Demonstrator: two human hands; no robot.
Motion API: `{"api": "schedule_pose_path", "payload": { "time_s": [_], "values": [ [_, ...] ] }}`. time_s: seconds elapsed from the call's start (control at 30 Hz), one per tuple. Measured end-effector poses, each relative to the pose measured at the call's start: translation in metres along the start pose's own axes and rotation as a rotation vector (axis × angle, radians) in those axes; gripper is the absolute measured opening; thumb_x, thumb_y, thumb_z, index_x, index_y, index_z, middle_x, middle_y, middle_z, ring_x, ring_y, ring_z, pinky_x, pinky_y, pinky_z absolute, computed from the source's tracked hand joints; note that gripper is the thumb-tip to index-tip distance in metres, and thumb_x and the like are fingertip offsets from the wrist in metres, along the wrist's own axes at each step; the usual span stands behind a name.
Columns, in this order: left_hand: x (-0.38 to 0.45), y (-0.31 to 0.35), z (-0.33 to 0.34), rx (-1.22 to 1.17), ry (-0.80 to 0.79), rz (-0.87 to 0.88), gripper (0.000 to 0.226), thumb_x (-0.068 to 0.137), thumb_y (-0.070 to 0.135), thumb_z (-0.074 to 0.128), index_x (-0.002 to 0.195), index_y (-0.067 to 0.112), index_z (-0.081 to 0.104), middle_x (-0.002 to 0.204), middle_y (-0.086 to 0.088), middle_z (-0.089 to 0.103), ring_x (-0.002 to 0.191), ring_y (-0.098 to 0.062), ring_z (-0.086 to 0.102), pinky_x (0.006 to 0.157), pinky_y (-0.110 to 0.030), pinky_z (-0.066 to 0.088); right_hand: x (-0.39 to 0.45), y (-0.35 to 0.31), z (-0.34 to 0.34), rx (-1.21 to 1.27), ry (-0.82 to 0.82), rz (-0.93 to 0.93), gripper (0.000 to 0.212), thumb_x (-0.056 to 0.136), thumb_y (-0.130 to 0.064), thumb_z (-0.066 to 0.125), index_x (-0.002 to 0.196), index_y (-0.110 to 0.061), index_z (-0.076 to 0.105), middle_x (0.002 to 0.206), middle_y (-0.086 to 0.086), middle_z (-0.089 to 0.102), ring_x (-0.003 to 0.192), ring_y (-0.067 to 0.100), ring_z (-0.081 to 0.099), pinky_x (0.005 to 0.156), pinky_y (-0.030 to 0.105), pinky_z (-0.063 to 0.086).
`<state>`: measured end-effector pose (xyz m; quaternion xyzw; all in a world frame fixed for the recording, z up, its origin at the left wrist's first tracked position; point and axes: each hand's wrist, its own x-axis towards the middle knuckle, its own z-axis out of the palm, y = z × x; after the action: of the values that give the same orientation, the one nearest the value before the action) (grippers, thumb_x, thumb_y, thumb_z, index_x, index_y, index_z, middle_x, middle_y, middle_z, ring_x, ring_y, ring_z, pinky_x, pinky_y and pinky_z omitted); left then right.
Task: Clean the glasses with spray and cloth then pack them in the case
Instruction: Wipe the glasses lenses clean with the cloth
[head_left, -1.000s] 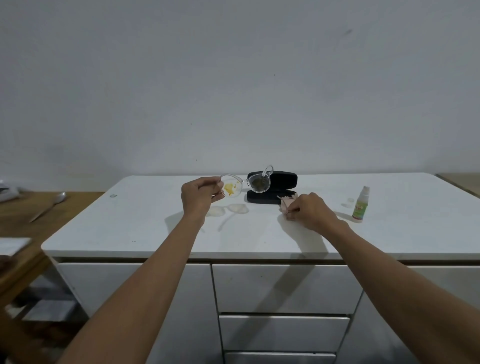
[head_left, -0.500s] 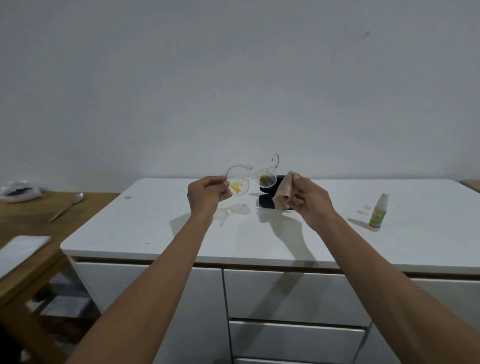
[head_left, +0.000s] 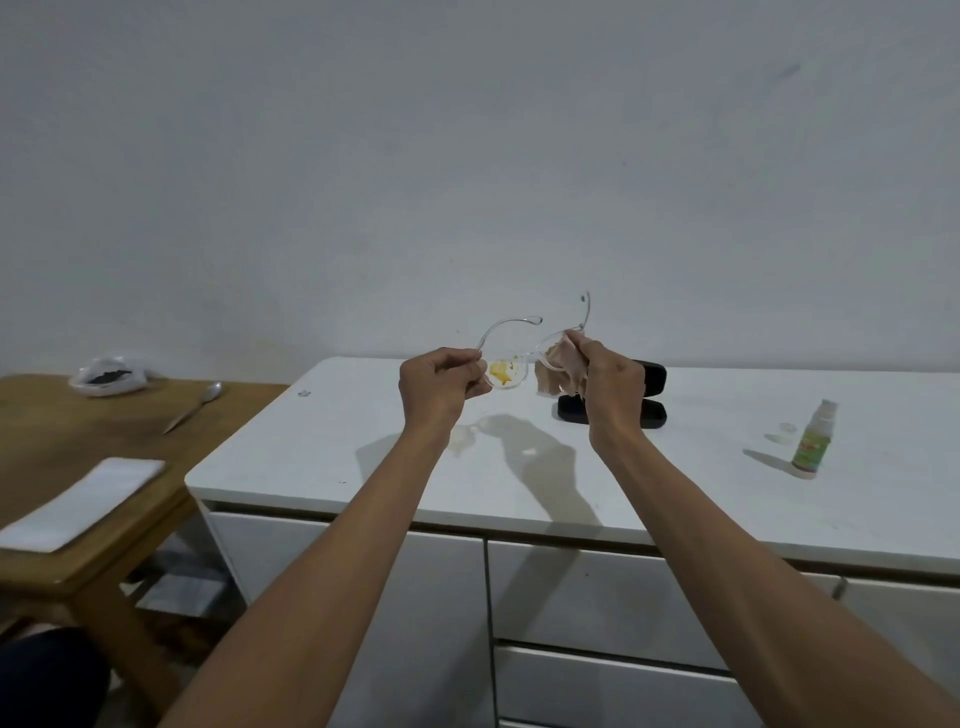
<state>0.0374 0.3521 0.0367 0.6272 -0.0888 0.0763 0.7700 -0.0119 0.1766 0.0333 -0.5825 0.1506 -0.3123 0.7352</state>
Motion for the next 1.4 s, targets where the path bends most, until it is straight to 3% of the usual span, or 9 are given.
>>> {"api": "schedule_pose_path", "payload": {
  "time_s": [0.13, 0.3, 0.47, 0.6, 0.77, 0.87, 1.1, 1.3, 1.4],
  "values": [
    [0.0, 0.007, -0.015, -0.006, -0.001, 0.005, 0.013, 0.08, -0.009, 0.077, 0.094, -0.007, 0.075, 0.08, -0.02, 0.072, 0.066, -0.029, 0.068, 0.068, -0.027, 0.062, -0.007, 0.004, 0.011, -0.018, -0.02, -0.135, 0.012, 0.084, -0.022, 0.075, 0.087, -0.029, 0.084, 0.087, -0.004, 0.081, 0.085, 0.013, 0.075, 0.081, 0.036, 0.058],
    [-0.001, 0.016, -0.022, -0.005, -0.007, 0.04, 0.012, 0.081, -0.008, 0.077, 0.093, -0.006, 0.076, 0.078, -0.019, 0.071, 0.06, -0.024, 0.066, 0.067, -0.028, 0.062, -0.012, 0.01, 0.033, 0.057, 0.041, -0.147, 0.006, 0.077, -0.023, 0.084, 0.081, -0.027, 0.081, 0.084, 0.004, 0.08, 0.087, 0.038, 0.075, 0.083, 0.055, 0.06],
    [-0.004, 0.019, -0.019, 0.003, 0.009, 0.101, 0.012, 0.081, -0.009, 0.076, 0.093, -0.007, 0.077, 0.081, -0.02, 0.072, 0.064, -0.025, 0.068, 0.072, -0.032, 0.064, -0.016, 0.012, 0.053, 0.197, 0.134, -0.053, 0.013, 0.084, -0.007, 0.08, 0.08, -0.018, 0.075, 0.083, -0.002, 0.076, 0.076, 0.01, 0.072, 0.069, 0.022, 0.056],
    [-0.002, 0.02, -0.029, 0.007, 0.025, 0.109, 0.013, 0.081, -0.009, 0.077, 0.093, -0.006, 0.077, 0.079, -0.021, 0.072, 0.063, -0.026, 0.067, 0.069, -0.031, 0.063, -0.012, 0.02, 0.047, 0.124, -0.002, -0.028, 0.018, 0.081, -0.007, 0.083, 0.073, -0.022, 0.077, 0.083, -0.005, 0.077, 0.084, 0.017, 0.071, 0.082, 0.033, 0.059],
    [0.0, 0.016, -0.044, 0.023, 0.049, 0.065, 0.012, 0.08, -0.007, 0.079, 0.091, -0.002, 0.078, 0.074, -0.014, 0.073, 0.062, -0.023, 0.067, 0.066, -0.027, 0.061, -0.016, 0.011, 0.026, -0.009, -0.304, -0.04, 0.012, 0.085, 0.003, 0.075, 0.074, -0.002, 0.073, 0.066, 0.021, 0.068, 0.058, 0.03, 0.061, 0.058, 0.037, 0.052],
    [0.001, 0.016, -0.049, 0.032, 0.036, 0.046, 0.012, 0.08, -0.007, 0.079, 0.09, -0.001, 0.078, 0.072, -0.01, 0.073, 0.06, -0.022, 0.066, 0.067, -0.027, 0.061, -0.016, 0.005, 0.015, -0.084, -0.408, -0.065, 0.01, 0.083, 0.004, 0.074, 0.078, 0.011, 0.069, 0.068, 0.037, 0.063, 0.056, 0.037, 0.057, 0.057, 0.041, 0.043],
    [-0.001, 0.022, -0.044, 0.088, 0.036, 0.076, 0.012, 0.081, -0.006, 0.078, 0.092, -0.003, 0.078, 0.076, -0.013, 0.074, 0.064, -0.023, 0.067, 0.071, -0.03, 0.062, -0.017, 0.004, 0.011, -0.084, -0.225, -0.063, 0.008, 0.079, -0.002, 0.072, 0.07, -0.003, 0.071, 0.057, 0.016, 0.062, 0.054, 0.03, 0.056, 0.055, 0.034, 0.044],
    [-0.005, 0.03, -0.033, 0.089, -0.004, 0.121, 0.01, 0.08, -0.008, 0.076, 0.089, -0.002, 0.078, 0.073, -0.013, 0.072, 0.063, -0.026, 0.065, 0.071, -0.032, 0.063, -0.015, -0.001, 0.028, 0.041, -0.014, -0.121, 0.008, 0.086, -0.003, 0.07, 0.08, -0.009, 0.071, 0.056, -0.014, 0.067, 0.048, 0.003, 0.06, 0.041, 0.017, 0.042],
    [-0.006, 0.034, -0.026, 0.062, -0.012, 0.127, 0.01, 0.08, -0.008, 0.077, 0.089, -0.003, 0.078, 0.074, -0.015, 0.072, 0.062, -0.025, 0.065, 0.071, -0.031, 0.063, -0.008, -0.003, 0.039, 0.183, 0.078, -0.067, 0.019, 0.083, -0.003, 0.073, 0.071, -0.016, 0.071, 0.074, -0.003, 0.073, 0.067, 0.014, 0.066, 0.059, 0.027, 0.052]
  ]
}}
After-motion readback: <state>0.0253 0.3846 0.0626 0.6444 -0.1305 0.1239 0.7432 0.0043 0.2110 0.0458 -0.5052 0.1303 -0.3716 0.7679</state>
